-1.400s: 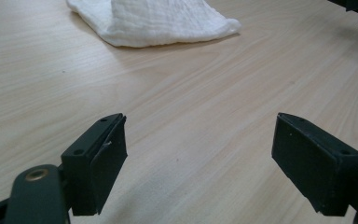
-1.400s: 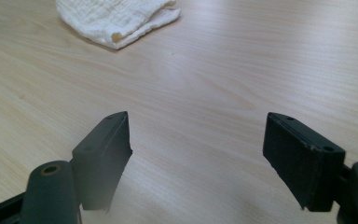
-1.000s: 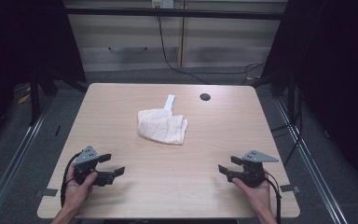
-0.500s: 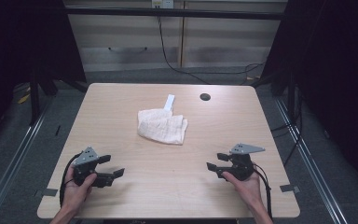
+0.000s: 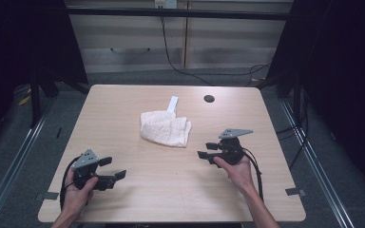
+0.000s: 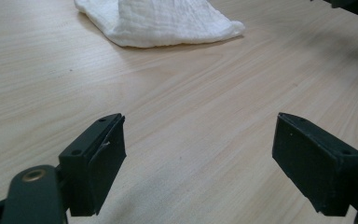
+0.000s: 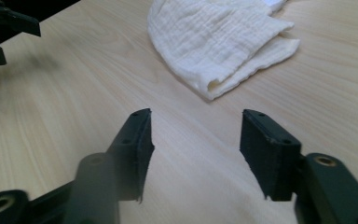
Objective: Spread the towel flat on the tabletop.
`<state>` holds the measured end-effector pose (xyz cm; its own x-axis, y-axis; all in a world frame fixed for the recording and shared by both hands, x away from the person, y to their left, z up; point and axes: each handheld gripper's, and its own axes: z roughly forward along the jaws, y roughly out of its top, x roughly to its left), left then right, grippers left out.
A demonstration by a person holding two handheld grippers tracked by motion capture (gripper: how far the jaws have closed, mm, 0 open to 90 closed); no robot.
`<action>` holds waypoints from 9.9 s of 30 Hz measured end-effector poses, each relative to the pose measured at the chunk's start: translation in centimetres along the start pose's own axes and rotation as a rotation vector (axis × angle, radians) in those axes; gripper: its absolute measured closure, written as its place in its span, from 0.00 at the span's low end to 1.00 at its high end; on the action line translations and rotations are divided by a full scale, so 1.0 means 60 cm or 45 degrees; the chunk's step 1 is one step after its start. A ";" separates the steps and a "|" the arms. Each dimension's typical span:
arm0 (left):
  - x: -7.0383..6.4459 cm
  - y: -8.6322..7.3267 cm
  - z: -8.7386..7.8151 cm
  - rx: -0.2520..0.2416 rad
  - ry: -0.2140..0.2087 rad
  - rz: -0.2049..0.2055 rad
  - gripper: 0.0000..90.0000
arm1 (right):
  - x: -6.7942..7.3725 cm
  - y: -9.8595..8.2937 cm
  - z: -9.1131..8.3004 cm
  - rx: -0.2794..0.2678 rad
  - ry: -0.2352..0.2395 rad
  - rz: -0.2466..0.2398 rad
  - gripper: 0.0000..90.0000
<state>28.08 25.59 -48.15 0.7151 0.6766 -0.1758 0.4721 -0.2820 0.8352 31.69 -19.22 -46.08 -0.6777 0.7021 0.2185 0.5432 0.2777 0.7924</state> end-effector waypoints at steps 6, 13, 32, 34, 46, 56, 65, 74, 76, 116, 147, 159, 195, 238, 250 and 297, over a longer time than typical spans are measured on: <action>0.000 0.000 0.001 0.009 0.005 0.001 0.19 | 0.011 0.021 0.030 0.017 0.074 -0.030 0.52; 0.001 0.000 0.002 0.029 0.028 0.013 0.18 | 0.000 0.049 0.060 0.089 0.097 -0.069 0.49; 0.003 0.000 -0.001 0.027 0.027 0.001 0.18 | -0.023 0.097 0.152 0.207 0.156 -0.102 0.68; 0.003 0.000 0.000 0.029 0.026 -0.001 0.18 | -0.029 0.095 0.162 0.210 0.155 -0.101 0.71; 0.002 0.000 0.003 0.041 0.024 0.003 0.19 | -0.044 0.083 0.193 0.283 0.106 -0.102 0.70; 0.001 0.000 0.003 0.035 0.017 0.006 0.19 | -0.039 0.071 0.201 0.279 0.054 -0.127 0.84; 0.003 0.000 0.002 0.033 0.013 -0.003 0.19 | -0.035 0.064 0.193 0.308 0.099 -0.124 0.98; 0.002 0.000 0.004 0.040 0.015 -0.004 0.19 | -0.028 0.040 0.167 0.293 0.141 -0.091 0.98; 0.002 0.000 0.005 0.045 0.013 -0.004 0.19 | -0.024 0.037 0.163 0.296 0.142 -0.105 0.98; -0.001 0.008 0.016 0.049 -0.003 -0.056 0.32 | 0.044 -0.052 0.062 0.303 0.208 -0.138 0.99; 0.009 0.068 0.099 0.118 -0.080 0.013 0.70 | 0.010 -0.075 -0.041 0.253 0.080 -0.118 0.82; 0.004 0.056 0.157 0.210 -0.082 0.066 0.80 | -0.053 -0.063 0.005 0.216 -0.047 -0.012 0.77; -0.028 -0.002 0.069 0.287 -0.136 0.086 0.93 | -0.062 -0.040 0.041 0.223 -0.010 -0.018 0.73; 0.063 0.082 0.141 0.239 -0.036 -0.037 0.72 | -0.055 -0.032 0.032 0.149 0.009 -0.009 0.99; 0.056 0.075 0.162 0.304 0.010 0.074 0.78 | -0.053 -0.035 0.033 0.158 0.019 -0.011 0.98; 0.032 0.183 0.072 -0.116 -0.087 0.037 0.96 | -0.064 0.048 -0.078 -0.160 -0.050 -0.006 0.99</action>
<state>36.86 20.86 -41.59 0.7627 0.6203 -0.1832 0.4041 -0.2358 0.8838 33.53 -24.19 -42.01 -0.6589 0.7268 0.1941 0.4718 0.1984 0.8591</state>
